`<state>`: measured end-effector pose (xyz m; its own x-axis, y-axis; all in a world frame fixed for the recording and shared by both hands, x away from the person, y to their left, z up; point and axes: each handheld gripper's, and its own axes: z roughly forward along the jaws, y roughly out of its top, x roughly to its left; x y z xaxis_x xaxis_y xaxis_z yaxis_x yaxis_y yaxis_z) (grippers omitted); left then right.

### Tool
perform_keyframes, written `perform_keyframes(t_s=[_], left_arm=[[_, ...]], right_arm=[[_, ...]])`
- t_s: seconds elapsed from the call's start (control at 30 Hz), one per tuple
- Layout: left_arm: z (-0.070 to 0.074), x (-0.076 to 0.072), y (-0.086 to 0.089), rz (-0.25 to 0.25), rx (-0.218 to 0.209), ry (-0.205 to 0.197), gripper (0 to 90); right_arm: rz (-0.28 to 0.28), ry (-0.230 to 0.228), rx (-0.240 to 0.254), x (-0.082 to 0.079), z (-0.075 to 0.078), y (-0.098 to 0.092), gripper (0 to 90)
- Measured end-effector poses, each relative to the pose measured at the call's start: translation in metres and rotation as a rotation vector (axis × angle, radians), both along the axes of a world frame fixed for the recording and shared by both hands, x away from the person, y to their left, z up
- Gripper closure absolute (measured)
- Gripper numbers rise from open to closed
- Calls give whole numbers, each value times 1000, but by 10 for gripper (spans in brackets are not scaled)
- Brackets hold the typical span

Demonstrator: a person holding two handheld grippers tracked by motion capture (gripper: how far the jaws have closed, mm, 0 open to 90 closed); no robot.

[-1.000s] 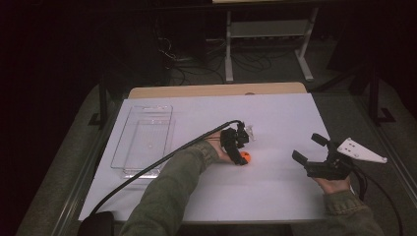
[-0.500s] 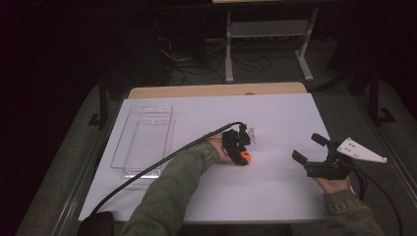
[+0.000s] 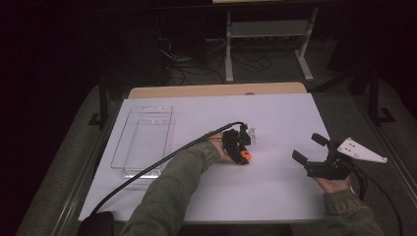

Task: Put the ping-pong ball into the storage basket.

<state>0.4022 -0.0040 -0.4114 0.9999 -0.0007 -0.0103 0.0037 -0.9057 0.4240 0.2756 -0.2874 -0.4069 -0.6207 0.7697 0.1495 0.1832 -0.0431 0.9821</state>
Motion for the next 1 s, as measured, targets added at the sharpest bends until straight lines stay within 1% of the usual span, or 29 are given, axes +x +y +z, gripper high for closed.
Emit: perform_keyframes(t_s=[0.13, 0.33, 0.5, 0.63, 0.7, 0.8, 1.0], left_arm=[[5, -1, 1, -3, 5, -7, 508], [16, -5, 2, -8, -9, -14, 509], [25, -10, 2, -29, -8, -24, 509], [31, -11, 3, -33, -10, -34, 509], [34, -11, 4, -23, -15, -26, 509], [38, -12, 5, -22, -19, -23, 509], [51, -14, 10, -19, -28, -36, 509]], right_arm=[[-2, -3, 4, 0, 0, -1, 0], [-2, -1, 5, 0, 0, 0, 0], [-5, -2, 5, 0, 0, 0, 0], [-4, 0, 4, 0, 0, 0, 0], [-4, -1, 5, 0, 0, 0, 0], [-6, -5, 6, 0, 0, -1, 0], [-10, -4, 8, 0, 1, -1, 0]])
